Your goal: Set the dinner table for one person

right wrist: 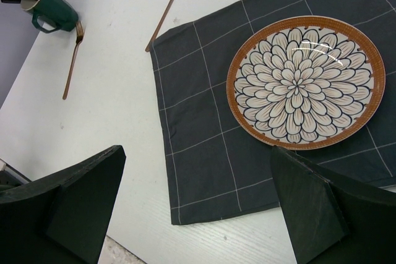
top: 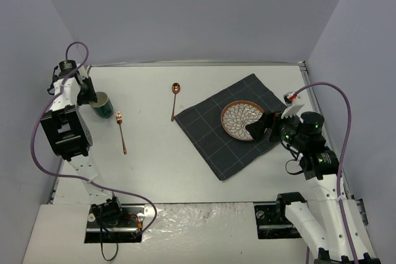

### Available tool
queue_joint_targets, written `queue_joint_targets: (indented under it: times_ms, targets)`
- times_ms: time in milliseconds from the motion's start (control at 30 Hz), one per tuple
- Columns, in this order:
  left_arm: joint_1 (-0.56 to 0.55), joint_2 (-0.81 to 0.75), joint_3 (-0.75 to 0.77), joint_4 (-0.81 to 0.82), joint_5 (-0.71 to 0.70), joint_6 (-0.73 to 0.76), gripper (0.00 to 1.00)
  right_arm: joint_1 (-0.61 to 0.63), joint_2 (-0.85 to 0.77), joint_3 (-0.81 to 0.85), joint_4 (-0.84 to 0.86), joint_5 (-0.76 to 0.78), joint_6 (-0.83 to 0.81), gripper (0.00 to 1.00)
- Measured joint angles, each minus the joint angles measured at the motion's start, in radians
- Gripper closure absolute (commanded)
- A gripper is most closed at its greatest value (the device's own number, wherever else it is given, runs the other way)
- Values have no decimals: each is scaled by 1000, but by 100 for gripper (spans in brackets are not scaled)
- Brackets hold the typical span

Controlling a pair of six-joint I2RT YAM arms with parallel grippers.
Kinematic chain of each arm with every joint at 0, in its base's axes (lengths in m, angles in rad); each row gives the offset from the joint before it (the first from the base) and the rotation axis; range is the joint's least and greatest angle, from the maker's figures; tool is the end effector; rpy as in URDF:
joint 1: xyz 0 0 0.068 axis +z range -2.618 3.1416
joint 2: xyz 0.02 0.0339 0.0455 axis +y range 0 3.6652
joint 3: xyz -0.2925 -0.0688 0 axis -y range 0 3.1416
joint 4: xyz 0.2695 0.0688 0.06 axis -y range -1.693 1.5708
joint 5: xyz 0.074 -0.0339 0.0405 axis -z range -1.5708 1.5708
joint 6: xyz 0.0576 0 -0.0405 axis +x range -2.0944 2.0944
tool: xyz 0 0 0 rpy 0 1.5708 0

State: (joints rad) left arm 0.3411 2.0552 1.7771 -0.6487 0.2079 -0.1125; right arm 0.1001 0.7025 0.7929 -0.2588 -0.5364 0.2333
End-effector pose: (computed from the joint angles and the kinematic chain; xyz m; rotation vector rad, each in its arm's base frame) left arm 0.4847 0.1594 0.2518 -0.4726 2.4310 -0.1624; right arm 0.1777 0.0474 0.3659 -0.2841 1.7450 0.7080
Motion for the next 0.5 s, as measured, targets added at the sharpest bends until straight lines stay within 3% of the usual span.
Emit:
queue_joint_targets:
  times_ms: [67,500]
  targets:
    - [-1,0,0,-1,-2,-2,100,0,0,0,0,-2,0,0]
    - [-90,-88,0,-76,-82,-76,100,59,82,29,21,0,4,2]
